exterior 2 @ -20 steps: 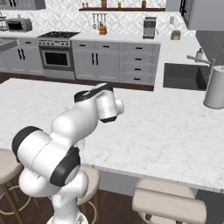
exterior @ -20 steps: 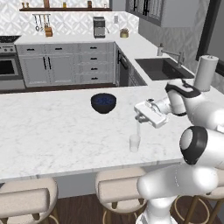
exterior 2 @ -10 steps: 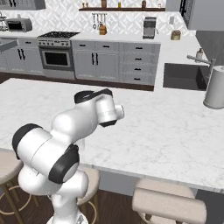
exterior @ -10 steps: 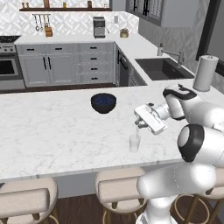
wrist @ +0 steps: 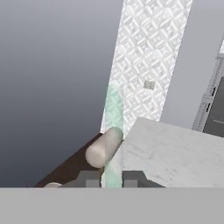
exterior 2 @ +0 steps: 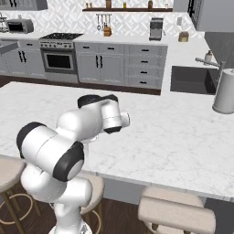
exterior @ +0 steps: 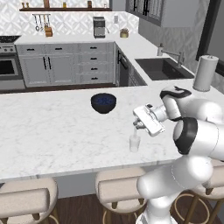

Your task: Take a straw from the drawer in front and place it inside the glass cup on the dining counter.

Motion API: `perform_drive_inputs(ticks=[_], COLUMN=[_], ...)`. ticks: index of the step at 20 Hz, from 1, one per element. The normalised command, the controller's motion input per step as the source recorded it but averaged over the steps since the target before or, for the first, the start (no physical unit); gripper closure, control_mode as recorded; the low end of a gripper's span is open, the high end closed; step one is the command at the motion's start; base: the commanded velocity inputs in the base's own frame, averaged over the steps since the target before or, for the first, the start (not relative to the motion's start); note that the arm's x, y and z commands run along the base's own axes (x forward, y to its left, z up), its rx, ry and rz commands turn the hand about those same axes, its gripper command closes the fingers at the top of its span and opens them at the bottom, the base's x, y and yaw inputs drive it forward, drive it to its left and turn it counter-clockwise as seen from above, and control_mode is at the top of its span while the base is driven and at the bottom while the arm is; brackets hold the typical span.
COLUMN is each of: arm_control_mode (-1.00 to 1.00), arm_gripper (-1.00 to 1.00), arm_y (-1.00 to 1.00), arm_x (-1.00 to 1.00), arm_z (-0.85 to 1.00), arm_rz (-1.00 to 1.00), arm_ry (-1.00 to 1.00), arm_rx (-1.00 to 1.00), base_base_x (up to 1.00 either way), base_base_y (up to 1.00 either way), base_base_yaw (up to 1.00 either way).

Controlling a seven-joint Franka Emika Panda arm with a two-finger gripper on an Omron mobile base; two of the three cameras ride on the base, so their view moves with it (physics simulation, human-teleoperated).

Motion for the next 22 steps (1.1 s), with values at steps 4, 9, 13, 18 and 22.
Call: perform_drive_inputs(ticks=[4,9,13,18,22], arm_control_mode=[-1.0,-1.0,-1.0,-1.0,-1.0], arm_gripper=[1.0,1.0,1.0,1.0,1.0], arm_y=[-0.01,-0.05,-0.09,-0.05,0.0], arm_x=[0.2,0.12,0.08,0.09,0.03], arm_z=[-0.18,-0.25,-0.26,-0.24,-0.23], arm_rz=[0.0,0.0,0.0,0.0,0.0], arm_ry=[0.0,0.0,0.0,0.0,0.0], arm_rx=[0.04,0.01,0.0,0.0,0.0], base_base_x=[0.0,0.0,0.0,0.0,0.0], base_base_y=[0.0,0.0,0.0,0.0,0.0], base_base_yaw=[0.0,0.0,0.0,0.0,0.0])
